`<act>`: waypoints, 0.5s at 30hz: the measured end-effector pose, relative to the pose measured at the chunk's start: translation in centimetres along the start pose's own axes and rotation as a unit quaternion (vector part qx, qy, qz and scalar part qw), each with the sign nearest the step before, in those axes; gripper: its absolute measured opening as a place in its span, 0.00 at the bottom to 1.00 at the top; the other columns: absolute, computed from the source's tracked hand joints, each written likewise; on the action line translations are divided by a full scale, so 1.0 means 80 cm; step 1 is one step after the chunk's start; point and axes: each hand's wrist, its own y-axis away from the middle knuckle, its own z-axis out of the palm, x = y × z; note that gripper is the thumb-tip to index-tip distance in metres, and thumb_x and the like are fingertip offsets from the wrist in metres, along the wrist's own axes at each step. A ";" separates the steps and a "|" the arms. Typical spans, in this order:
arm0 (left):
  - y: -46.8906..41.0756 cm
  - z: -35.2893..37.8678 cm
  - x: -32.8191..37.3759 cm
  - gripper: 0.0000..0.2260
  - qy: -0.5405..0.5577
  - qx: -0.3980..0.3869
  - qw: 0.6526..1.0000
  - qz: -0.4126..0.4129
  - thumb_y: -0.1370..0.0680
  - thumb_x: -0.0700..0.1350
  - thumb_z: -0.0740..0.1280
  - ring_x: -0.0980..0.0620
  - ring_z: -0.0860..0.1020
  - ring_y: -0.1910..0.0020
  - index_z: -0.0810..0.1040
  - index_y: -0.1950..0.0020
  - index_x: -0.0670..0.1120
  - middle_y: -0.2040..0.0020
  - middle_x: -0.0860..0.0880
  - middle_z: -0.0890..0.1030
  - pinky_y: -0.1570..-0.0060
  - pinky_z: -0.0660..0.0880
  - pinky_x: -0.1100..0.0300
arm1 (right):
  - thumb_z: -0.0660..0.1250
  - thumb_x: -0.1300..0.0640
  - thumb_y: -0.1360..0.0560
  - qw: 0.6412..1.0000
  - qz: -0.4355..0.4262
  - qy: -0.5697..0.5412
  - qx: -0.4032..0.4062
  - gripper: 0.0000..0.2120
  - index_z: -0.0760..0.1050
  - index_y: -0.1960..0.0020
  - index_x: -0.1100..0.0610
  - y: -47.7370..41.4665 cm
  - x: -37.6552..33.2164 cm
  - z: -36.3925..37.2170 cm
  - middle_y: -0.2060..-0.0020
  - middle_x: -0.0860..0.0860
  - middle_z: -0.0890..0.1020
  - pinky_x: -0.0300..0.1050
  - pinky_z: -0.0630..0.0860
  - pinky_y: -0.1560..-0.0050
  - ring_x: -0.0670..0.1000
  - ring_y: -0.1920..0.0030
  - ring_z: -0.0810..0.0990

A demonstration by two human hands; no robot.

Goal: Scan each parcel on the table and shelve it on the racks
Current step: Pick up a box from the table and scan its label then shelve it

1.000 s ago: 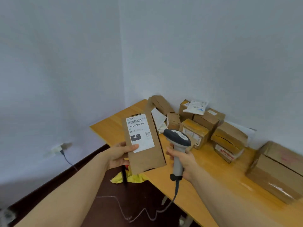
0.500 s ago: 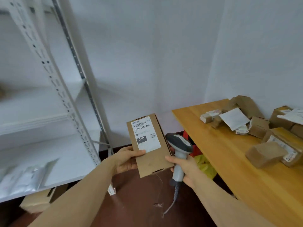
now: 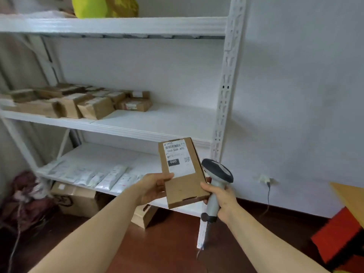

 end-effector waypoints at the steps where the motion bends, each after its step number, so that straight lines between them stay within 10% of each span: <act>1: 0.001 -0.032 0.012 0.18 0.000 0.012 1.000 0.002 0.28 0.44 0.72 0.46 0.81 0.53 0.78 0.41 0.39 0.52 0.41 0.83 0.51 0.78 0.54 | 0.78 0.65 0.36 1.000 0.003 0.003 -0.010 0.19 0.78 0.47 0.62 -0.010 0.004 0.034 0.59 0.59 0.84 0.44 0.77 0.67 0.55 0.63 0.81; 15: -0.104 -0.246 0.170 0.22 0.130 0.125 0.980 0.083 0.26 0.49 0.73 0.46 0.81 0.53 0.73 0.38 0.39 0.50 0.42 0.81 0.62 0.81 0.56 | 0.73 0.44 0.29 0.994 0.029 -0.018 -0.100 0.20 0.77 0.47 0.59 -0.167 -0.055 0.298 0.55 0.64 0.84 0.44 0.81 0.63 0.57 0.59 0.86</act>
